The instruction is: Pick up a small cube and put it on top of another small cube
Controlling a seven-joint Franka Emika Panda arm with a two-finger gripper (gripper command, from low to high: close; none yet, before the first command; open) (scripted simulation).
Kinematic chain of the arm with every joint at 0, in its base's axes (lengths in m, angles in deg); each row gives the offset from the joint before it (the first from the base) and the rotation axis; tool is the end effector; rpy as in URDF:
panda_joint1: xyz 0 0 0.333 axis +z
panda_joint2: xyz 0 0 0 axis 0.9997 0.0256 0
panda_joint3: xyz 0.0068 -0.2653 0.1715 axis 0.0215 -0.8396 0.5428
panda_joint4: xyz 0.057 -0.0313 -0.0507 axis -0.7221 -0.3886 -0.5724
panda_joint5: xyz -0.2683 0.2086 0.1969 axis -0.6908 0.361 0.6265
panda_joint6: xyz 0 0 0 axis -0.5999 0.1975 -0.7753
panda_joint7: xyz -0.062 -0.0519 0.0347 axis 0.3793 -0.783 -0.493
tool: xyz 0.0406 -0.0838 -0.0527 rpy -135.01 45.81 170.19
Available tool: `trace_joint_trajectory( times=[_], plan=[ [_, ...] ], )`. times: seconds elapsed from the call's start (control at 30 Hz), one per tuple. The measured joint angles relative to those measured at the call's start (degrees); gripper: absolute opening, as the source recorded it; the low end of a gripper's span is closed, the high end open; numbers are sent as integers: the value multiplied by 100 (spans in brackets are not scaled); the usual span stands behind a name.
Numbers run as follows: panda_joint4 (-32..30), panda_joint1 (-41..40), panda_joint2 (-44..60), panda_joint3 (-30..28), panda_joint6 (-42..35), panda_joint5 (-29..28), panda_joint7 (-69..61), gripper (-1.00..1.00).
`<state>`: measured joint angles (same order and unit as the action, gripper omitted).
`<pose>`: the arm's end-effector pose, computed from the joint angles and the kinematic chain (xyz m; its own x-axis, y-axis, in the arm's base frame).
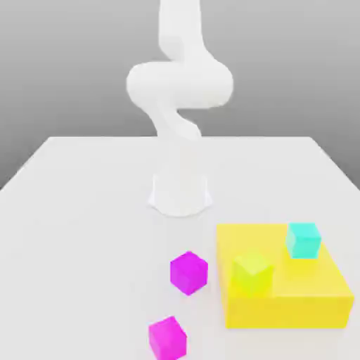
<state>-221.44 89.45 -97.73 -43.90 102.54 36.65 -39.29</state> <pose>0.3807 -0.0023 0.6739 0.5457 -0.6859 0.4814 -0.5073 -0.7276 -0.4618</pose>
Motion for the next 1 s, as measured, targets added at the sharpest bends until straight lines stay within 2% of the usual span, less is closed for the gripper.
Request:
trace_joint_trajectory(
  times=[0.57, 0.83, 1.0],
  plan=[
    [-629, 413, 3566, -546, 1474, 223, -2059, 0],
    [-922, 263, 5229, -453, 2160, 346, -3034, 0],
    [-806, 129, 6267, -296, 2885, 495, -3285, 0]
  ],
)
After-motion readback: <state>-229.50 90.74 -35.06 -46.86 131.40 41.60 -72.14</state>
